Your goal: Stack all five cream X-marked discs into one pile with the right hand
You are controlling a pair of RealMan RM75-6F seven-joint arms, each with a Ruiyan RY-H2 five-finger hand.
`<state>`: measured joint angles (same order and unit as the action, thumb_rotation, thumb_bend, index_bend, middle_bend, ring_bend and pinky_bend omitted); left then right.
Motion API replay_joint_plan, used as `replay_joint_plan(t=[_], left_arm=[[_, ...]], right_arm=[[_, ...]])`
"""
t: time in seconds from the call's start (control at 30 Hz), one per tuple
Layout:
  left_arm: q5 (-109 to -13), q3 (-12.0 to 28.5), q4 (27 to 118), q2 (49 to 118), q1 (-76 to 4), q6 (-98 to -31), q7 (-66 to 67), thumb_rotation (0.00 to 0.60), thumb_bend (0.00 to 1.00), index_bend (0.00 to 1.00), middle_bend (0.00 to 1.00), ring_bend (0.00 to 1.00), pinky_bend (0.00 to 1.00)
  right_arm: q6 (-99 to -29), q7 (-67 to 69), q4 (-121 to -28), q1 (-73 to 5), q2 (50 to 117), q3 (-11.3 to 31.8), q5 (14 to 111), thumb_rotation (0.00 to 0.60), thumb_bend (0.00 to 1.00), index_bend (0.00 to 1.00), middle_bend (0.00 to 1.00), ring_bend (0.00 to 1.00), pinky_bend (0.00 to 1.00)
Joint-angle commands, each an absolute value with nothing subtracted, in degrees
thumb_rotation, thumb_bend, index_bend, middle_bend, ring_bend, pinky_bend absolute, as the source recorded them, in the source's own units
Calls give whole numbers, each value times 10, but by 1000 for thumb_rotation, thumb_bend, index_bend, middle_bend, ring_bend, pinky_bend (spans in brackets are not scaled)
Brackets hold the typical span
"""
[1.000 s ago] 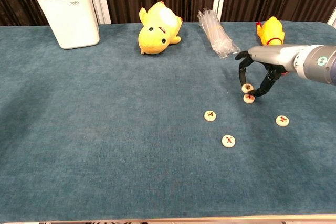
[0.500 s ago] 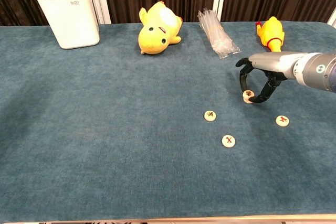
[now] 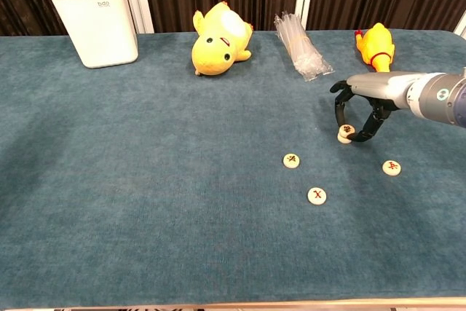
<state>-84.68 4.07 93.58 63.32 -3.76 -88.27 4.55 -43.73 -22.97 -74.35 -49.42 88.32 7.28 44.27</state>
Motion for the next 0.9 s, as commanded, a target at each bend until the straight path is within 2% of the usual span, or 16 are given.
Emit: replay_joint_plan(t=[0.03,0.9], left_arm=[[-846,41,936,633,-38,-883,47,600,170,30,0,0,60],[-846,41,935,634,-38,-883,47,600,169,30,0,0,59]], right_arm=[[-436,-229,-742,-494,883,72,443,600,409,551,12,35,41],[-430,-232,-738,-499,886,72,439,600,409,532,11,35,41]])
